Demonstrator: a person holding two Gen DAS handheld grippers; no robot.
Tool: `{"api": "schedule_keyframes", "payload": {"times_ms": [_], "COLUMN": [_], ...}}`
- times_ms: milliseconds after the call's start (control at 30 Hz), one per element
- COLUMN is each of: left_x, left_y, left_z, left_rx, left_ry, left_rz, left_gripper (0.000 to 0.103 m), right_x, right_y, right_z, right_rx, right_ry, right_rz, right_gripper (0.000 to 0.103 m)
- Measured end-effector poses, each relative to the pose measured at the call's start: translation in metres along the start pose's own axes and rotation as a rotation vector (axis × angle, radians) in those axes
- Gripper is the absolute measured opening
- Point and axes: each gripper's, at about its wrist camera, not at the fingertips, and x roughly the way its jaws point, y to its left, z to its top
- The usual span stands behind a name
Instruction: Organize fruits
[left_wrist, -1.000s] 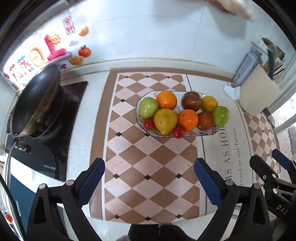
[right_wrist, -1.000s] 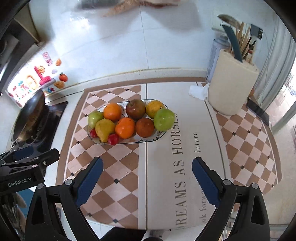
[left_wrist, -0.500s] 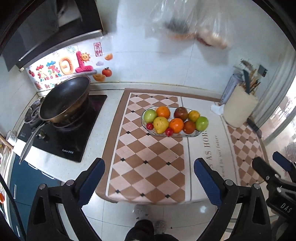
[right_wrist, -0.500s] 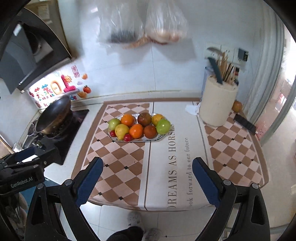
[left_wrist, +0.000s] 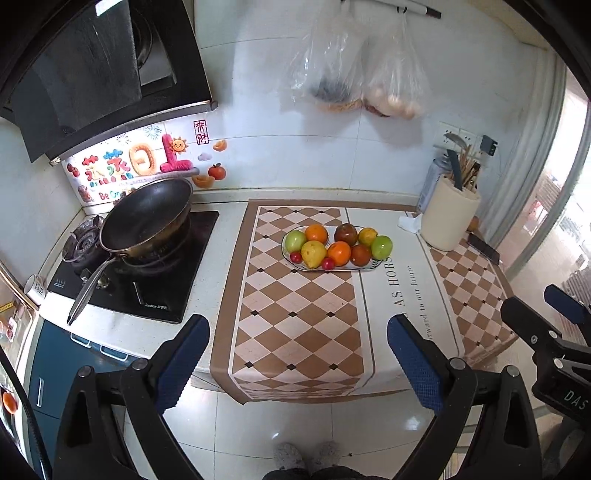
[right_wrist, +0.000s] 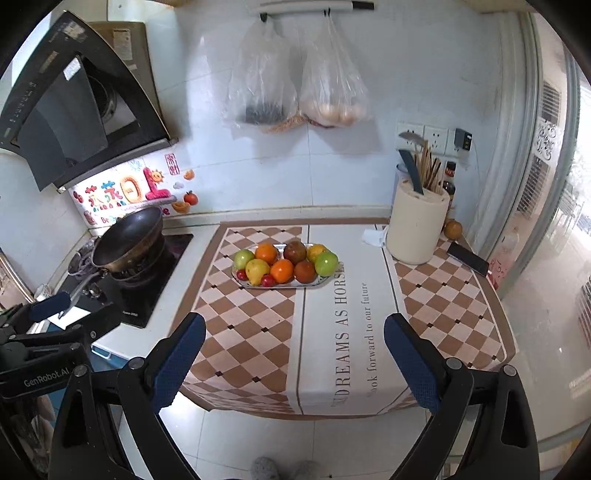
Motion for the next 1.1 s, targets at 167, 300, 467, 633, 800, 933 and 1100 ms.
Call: {"api": "schedule_keyframes", "payload": {"times_ms": [167,300,467,633,800,933,1100], "left_x": [-0.016,-0.020,-0.007,0.013,0.036,0.058,0.077], "left_y": [0.008,0.008,0.007,0.006,0.003,0.000,-0.001], "left_z": [-0.004,-0.004,0.002,0.012,0.024,0.033,0.041], "left_rx": [-0.008,0.001,-0.004,0.000,0.007,0.009,-0.008], "left_ry": [-0.023,-0.038,-0.025,-0.010,0.003,0.038,0.066], "left_rz": [-0.011,-0.002,0.008,0.029,0.062,0.072,0.069], "left_gripper": [0.099,0.099,0.099,0.099,0.099,0.099,0.099], "right_x": [-0.021,-0.026,-0.009,0.016,0.051,0.080,0.103], "right_y": [0.011,0.014,0.007,-0.001,-0.010,-0.014,-0.018], "right_z": [-0.001,-0.002,0.006,0.018,0.030,0.035,0.038], "right_rx": [-0.002,0.010,0.024,0.030,0.038,0.032,0.037], "right_ry": [-0.024,-0.030,-0.023,-0.014,0.016,0.049,0.081], "right_rz": [-0.001,-0.007,-0.033,-0.068,-0.083,-0.089,-0.089], "right_gripper": [0.099,0.099,0.100,0.100,0.100,0.100,0.100]}}
